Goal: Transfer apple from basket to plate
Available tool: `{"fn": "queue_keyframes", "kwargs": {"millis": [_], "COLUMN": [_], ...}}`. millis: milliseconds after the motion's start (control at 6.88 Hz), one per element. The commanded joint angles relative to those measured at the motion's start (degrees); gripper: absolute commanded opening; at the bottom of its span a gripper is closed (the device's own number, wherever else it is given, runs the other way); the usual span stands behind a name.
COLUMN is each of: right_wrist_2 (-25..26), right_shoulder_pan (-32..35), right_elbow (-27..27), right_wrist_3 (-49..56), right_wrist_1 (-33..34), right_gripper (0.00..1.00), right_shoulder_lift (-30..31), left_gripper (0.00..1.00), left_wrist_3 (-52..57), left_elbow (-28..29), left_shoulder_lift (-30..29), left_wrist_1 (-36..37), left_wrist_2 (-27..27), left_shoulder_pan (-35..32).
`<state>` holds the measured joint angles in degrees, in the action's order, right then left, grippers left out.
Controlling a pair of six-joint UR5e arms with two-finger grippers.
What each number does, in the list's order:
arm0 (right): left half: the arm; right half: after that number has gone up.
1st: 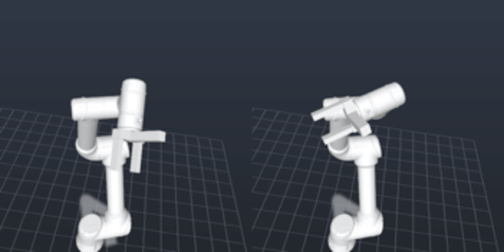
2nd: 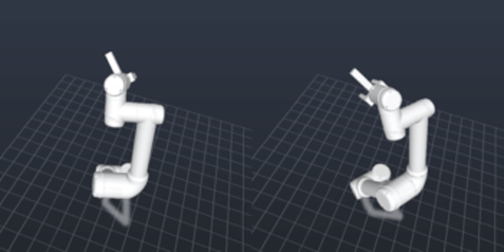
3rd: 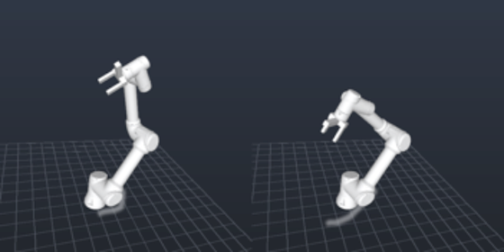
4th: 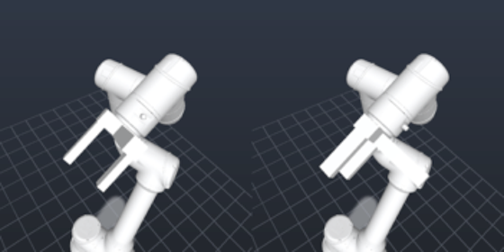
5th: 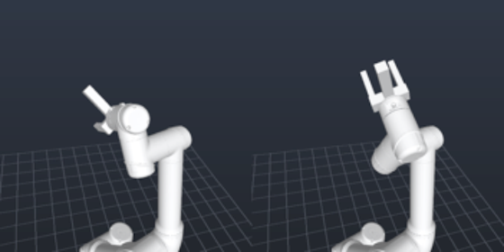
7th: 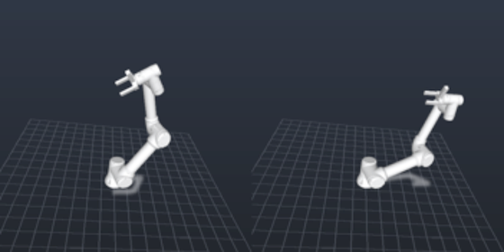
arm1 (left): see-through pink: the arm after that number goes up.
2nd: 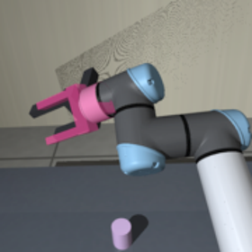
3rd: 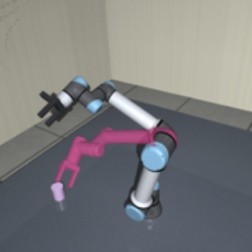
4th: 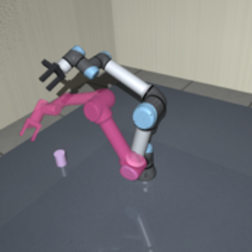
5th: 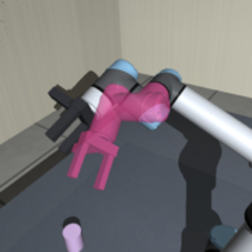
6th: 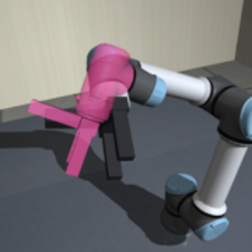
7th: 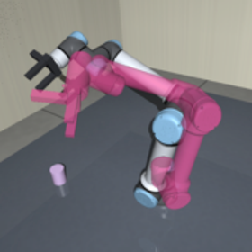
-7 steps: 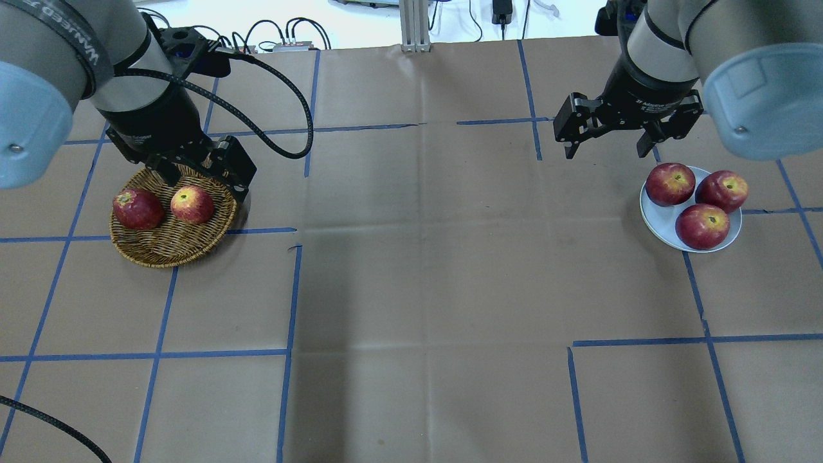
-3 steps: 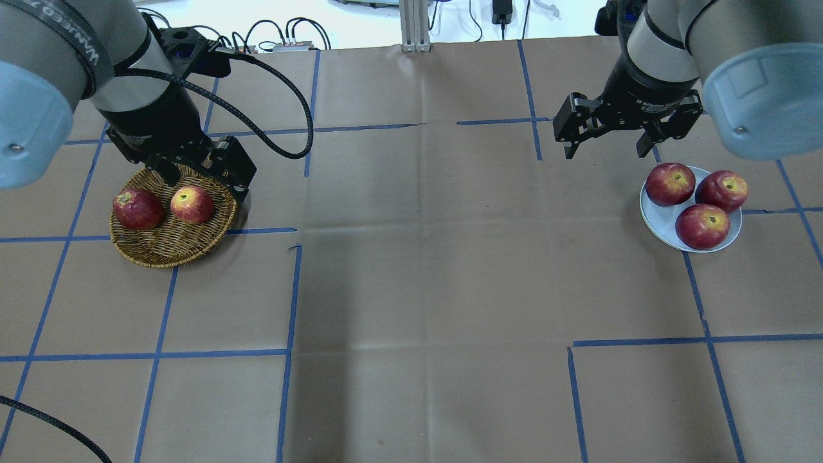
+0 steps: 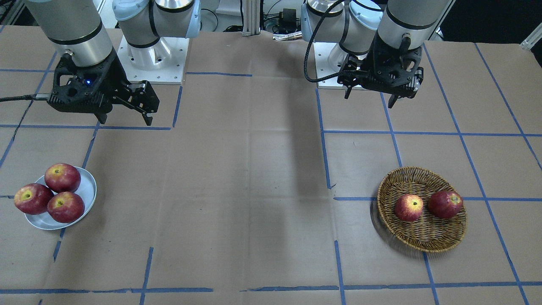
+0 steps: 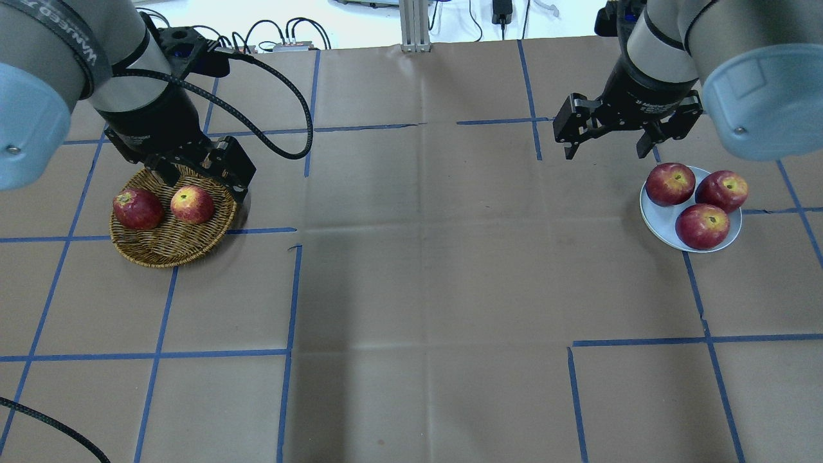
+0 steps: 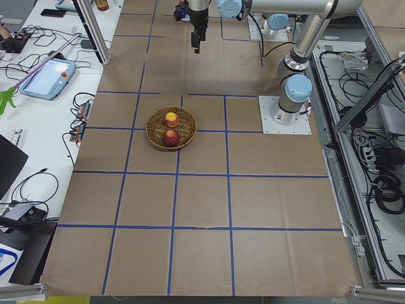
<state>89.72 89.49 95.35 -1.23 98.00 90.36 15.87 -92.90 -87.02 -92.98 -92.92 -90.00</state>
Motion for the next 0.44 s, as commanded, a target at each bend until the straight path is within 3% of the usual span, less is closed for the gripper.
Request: {"fn": "queue_keyframes", "kwargs": {"millis": [0, 291], "right_wrist_2": [0.0, 0.0], "right_shoulder_pan": [0.0, 0.0], "right_elbow": [0.0, 0.1], "right_wrist_3": [0.0, 0.0], "right_wrist_1": [0.0, 0.0], "right_gripper": [1.00, 1.00], "right_shoulder_lift": [0.0, 0.0], "left_gripper": [0.99, 0.99], "left_wrist_3": [2.3, 2.7], "left_elbow": [-0.3, -4.5], "left_shoulder_lift": [-0.1, -0.1], "left_wrist_1": [-0.4, 1.5], "left_wrist_2": [-0.2, -0.1], "left_shoulder_pan": [0.2, 1.4]}}
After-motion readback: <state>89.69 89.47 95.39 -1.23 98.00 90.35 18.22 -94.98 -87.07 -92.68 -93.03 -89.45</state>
